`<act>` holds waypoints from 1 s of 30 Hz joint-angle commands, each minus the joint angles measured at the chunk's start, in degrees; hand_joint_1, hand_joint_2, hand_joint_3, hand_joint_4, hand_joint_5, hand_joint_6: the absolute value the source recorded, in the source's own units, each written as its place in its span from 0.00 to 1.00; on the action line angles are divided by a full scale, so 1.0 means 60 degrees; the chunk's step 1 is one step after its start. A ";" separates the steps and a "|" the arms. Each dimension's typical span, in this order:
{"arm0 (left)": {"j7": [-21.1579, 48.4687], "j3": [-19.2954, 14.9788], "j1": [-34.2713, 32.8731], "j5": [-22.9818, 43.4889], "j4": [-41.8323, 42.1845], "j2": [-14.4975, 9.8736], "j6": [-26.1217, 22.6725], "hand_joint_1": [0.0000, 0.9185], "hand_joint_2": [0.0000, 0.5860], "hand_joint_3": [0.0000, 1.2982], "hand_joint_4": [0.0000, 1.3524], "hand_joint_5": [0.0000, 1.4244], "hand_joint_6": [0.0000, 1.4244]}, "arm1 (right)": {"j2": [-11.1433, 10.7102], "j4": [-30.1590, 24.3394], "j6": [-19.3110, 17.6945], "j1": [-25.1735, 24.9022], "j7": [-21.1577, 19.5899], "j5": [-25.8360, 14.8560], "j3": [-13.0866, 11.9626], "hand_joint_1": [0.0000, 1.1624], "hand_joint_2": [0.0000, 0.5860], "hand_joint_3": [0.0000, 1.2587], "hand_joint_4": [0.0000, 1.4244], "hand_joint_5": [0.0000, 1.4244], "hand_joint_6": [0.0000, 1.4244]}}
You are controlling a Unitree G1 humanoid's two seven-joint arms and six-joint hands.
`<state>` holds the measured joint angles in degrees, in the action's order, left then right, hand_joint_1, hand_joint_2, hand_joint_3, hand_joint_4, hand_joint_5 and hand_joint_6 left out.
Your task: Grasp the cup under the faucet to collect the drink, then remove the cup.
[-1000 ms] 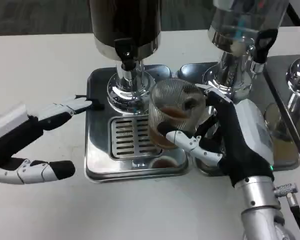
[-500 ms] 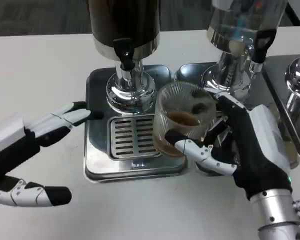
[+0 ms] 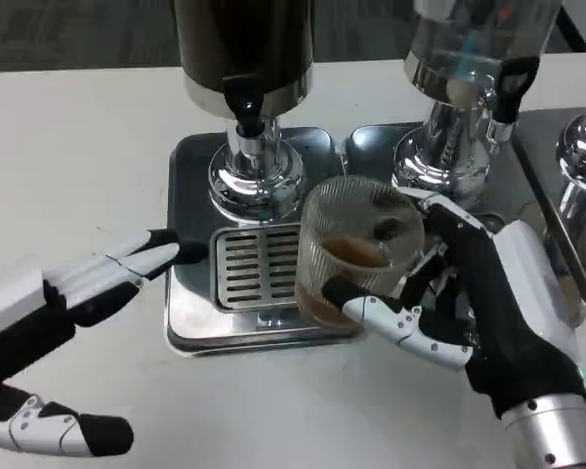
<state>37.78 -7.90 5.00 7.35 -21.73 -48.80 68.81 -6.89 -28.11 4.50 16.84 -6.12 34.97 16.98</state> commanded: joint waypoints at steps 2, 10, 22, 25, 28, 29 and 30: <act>-0.0039 -0.0025 0.0302 0.0210 0.0291 -0.0341 0.0027 0.00 0.17 0.03 0.00 0.00 0.06 | 0.0028 -0.0707 -0.0261 0.0385 0.0024 0.0026 0.0046 0.61 0.39 0.42 0.50 0.65 0.85; -0.0140 -0.0215 0.0536 0.0051 0.0425 -0.0475 0.0197 0.00 0.17 0.03 0.00 0.00 0.06 | 0.0014 -0.0952 -0.0348 0.0684 0.0060 0.0076 0.0070 0.61 0.39 0.42 0.50 0.65 0.85; -0.0172 -0.0314 0.1004 0.0120 0.0731 -0.0578 0.0135 0.00 0.17 0.03 0.00 0.00 0.06 | -0.0041 -0.1131 -0.0476 0.0884 0.0165 0.0025 0.0067 0.60 0.41 0.43 0.50 0.65 0.85; -0.0160 -0.0309 0.1013 0.0122 0.0734 -0.0567 0.0094 0.00 0.16 0.03 0.00 0.00 0.06 | -0.0022 -0.1128 -0.0488 0.0900 0.0158 0.0005 0.0063 0.60 0.41 0.43 0.50 0.65 0.85; -0.0155 -0.0310 0.1005 0.0126 0.0735 -0.0555 0.0068 0.00 0.16 0.04 0.00 0.00 0.06 | -0.0017 -0.1117 -0.0494 0.0901 0.0153 -0.0002 0.0059 0.60 0.41 0.43 0.50 0.65 0.85; -0.0151 -0.0308 0.1003 0.0131 0.0736 -0.0555 0.0060 0.00 0.16 0.04 0.00 0.00 0.06 | -0.0016 -0.1120 -0.0496 0.0906 0.0153 -0.0004 0.0059 0.60 0.41 0.43 0.51 0.65 0.85; -0.0145 -0.0306 0.1016 0.0137 0.0739 -0.0558 0.0052 0.00 0.16 0.04 0.00 0.00 0.06 | -0.0018 -0.1134 -0.0521 0.0941 0.0132 -0.0006 0.0061 0.60 0.41 0.43 0.51 0.65 0.85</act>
<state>37.34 -9.51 10.74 8.30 -17.64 -51.20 69.42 -7.33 -32.47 4.18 22.51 -4.61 35.62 17.32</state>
